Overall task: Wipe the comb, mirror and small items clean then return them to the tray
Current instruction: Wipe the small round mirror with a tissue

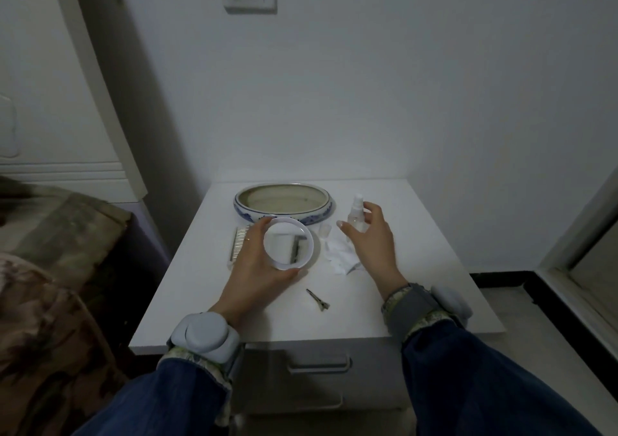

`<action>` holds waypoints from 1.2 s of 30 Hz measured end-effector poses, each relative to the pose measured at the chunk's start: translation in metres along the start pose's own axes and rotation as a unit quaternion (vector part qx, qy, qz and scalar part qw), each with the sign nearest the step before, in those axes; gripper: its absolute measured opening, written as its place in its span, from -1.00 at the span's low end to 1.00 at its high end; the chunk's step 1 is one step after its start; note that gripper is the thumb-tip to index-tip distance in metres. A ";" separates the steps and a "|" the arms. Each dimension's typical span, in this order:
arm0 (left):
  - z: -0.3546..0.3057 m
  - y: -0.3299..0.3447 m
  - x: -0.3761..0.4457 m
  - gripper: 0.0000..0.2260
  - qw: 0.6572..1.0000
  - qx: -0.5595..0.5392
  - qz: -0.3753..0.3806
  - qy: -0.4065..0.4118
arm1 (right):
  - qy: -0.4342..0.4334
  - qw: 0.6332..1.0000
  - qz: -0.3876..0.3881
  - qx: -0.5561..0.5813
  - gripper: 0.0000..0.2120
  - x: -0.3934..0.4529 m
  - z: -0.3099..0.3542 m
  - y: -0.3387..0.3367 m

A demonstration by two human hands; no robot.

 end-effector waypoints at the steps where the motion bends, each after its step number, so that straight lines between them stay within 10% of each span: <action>1: 0.001 0.001 0.000 -0.29 1.000 0.000 0.000 -0.009 | -0.001 1.000 0.004 -0.006 -0.61 -0.001 0.001 0.000; 11: 0.005 0.001 0.004 -0.26 0.996 -0.041 -0.009 -0.084 | -0.064 0.989 -0.024 0.127 -0.97 -0.006 0.021 -0.007; 15: 0.010 0.005 0.005 -0.35 0.992 -0.047 0.024 -0.116 | -0.048 0.951 0.018 0.304 -0.91 -0.007 0.025 -0.006; 25: 0.019 0.009 0.006 -0.60 0.965 -0.152 0.044 -0.211 | 0.019 0.948 0.067 0.310 -0.85 -0.010 0.019 0.003; 31: 0.031 0.005 0.007 -0.52 0.914 -0.297 0.003 -0.276 | -0.015 0.965 0.085 0.247 -0.80 -0.012 0.023 0.003; 36: 0.023 0.005 0.004 -0.88 0.824 -0.501 -0.020 -0.264 | -0.015 0.938 0.130 0.322 -0.66 -0.016 0.029 0.007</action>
Point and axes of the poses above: each hand's wrist, its own x-axis towards the middle knuckle, its own y-axis out of the palm, z = x × y, the point moved 4 cm from there along x, towards the middle knuckle, and after that the axes turned 14 degrees about z, right-handed, at the moved point
